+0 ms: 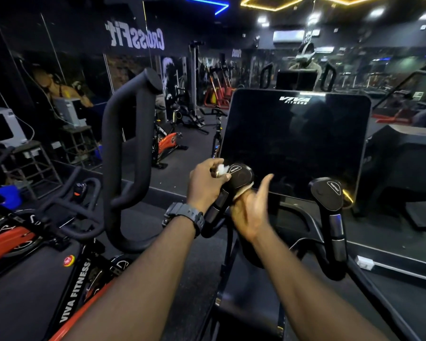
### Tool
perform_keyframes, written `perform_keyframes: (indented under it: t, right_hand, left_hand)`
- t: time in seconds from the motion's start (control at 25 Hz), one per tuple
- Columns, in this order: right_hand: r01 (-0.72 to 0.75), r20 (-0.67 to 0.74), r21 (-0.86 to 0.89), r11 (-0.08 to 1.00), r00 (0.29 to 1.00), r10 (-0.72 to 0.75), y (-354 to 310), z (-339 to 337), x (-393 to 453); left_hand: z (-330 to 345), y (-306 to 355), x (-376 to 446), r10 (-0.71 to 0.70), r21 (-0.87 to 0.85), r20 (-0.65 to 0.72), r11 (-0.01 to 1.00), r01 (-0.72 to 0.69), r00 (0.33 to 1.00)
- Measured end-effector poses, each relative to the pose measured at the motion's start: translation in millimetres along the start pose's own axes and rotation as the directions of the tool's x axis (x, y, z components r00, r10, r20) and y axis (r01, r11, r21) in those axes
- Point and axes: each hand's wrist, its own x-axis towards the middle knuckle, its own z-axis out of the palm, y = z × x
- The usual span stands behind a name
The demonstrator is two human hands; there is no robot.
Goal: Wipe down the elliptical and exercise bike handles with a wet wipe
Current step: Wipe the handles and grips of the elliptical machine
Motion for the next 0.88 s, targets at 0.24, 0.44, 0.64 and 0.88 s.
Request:
perform_keyframes:
  t: [0.24,0.44,0.64,0.88]
  right_hand:
    - [0.005,-0.045,0.138,0.99,0.999,0.001,-25.5,6.5,7.4]
    - [-0.041,-0.061,-0.005,0.999,0.997,0.041,28.9,7.9,-12.0]
    - [-0.023,-0.066,0.124,0.992,0.997,0.032,-17.8,13.4,3.3]
    - [-0.133,-0.106,-0.018,0.991,0.986,0.13,34.0,10.8,-21.0]
  left_hand:
    - [-1.5,-1.7,-1.2,-0.002,0.048,-0.009,0.999,0.003,1.0]
    - [0.2,-6.0,-8.1,-0.07,0.015,-0.041,0.997,0.071,0.997]
    - [4.6,-17.6,-25.5,-0.158,-0.132,-0.081,0.98,0.146,0.984]
    - [7.9,-33.1,-50.5,-0.204,-0.194,-0.152,0.966,0.173,0.967]
